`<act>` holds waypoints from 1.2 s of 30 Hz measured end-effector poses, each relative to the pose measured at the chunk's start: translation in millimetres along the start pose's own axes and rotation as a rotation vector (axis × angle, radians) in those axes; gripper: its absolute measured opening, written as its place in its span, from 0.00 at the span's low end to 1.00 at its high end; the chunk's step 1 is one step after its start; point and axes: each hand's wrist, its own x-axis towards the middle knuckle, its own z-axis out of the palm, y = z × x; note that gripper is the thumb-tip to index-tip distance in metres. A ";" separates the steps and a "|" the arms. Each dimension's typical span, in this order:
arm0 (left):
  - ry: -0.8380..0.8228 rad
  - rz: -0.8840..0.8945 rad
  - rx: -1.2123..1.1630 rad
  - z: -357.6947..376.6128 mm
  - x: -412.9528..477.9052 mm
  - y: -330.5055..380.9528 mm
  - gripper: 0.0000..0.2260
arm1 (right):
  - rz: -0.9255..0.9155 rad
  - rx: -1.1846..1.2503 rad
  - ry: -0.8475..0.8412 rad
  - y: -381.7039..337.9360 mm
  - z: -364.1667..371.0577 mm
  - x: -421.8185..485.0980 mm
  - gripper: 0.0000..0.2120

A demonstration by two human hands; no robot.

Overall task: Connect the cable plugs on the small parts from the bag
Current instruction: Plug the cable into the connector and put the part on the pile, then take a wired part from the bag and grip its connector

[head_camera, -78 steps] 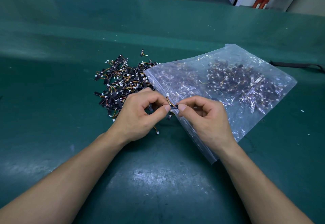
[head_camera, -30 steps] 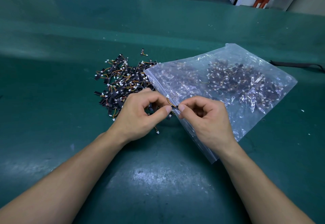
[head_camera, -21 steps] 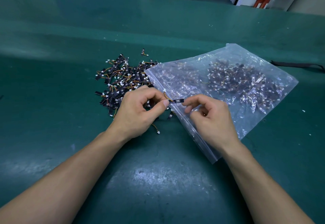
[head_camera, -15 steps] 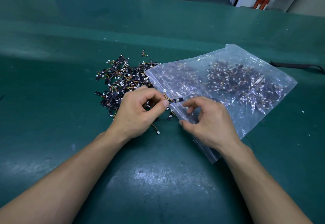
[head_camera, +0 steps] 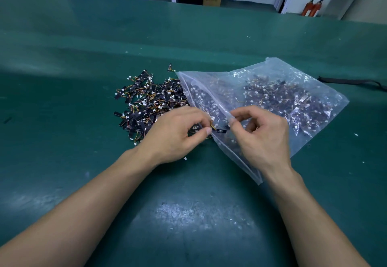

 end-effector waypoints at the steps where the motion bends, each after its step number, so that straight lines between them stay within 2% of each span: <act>1: -0.065 -0.032 0.031 1.8 2.3 -0.1 0.04 | -0.004 0.012 0.018 -0.3 -1.5 0.5 0.03; 4: -0.179 -0.192 0.138 5.4 13.5 -0.2 0.05 | -0.025 0.020 0.058 -2.6 -5.1 1.7 0.04; 12: -0.127 -0.332 0.296 27.7 72.2 37.4 0.11 | -0.097 0.039 0.135 -6.3 -8.7 3.3 0.04; 15: -0.116 -0.330 0.246 43.5 82.2 50.6 0.15 | -0.114 0.053 0.179 -5.5 -9.4 3.9 0.05; 17: -0.103 -0.304 0.200 53.4 84.0 52.3 0.11 | -0.124 0.054 0.195 -4.5 -9.5 4.0 0.05; 21: -0.179 -0.247 0.300 58.8 76.5 45.2 0.08 | -0.140 0.046 0.175 -4.4 -7.3 2.9 0.06; 24: -0.137 -0.228 0.334 47.0 61.9 38.3 0.11 | -0.138 0.050 0.154 -3.6 -5.4 2.1 0.04; 25: -0.117 -0.222 0.311 41.5 55.7 34.9 0.12 | -0.127 0.052 0.139 -3.0 -4.8 1.7 0.04; 27: -0.078 -0.216 0.274 30.0 43.7 25.6 0.07 | -0.108 0.045 0.092 -2.2 -2.1 0.7 0.03; 30: -0.020 -0.229 0.281 9.5 23.3 8.0 0.09 | -0.082 0.007 0.004 -1.6 4.5 -2.1 0.03; 36: 0.036 -0.395 0.305 -20.5 -7.7 -30.4 0.05 | 0.035 -0.139 -0.343 6.7 16.9 -9.7 0.03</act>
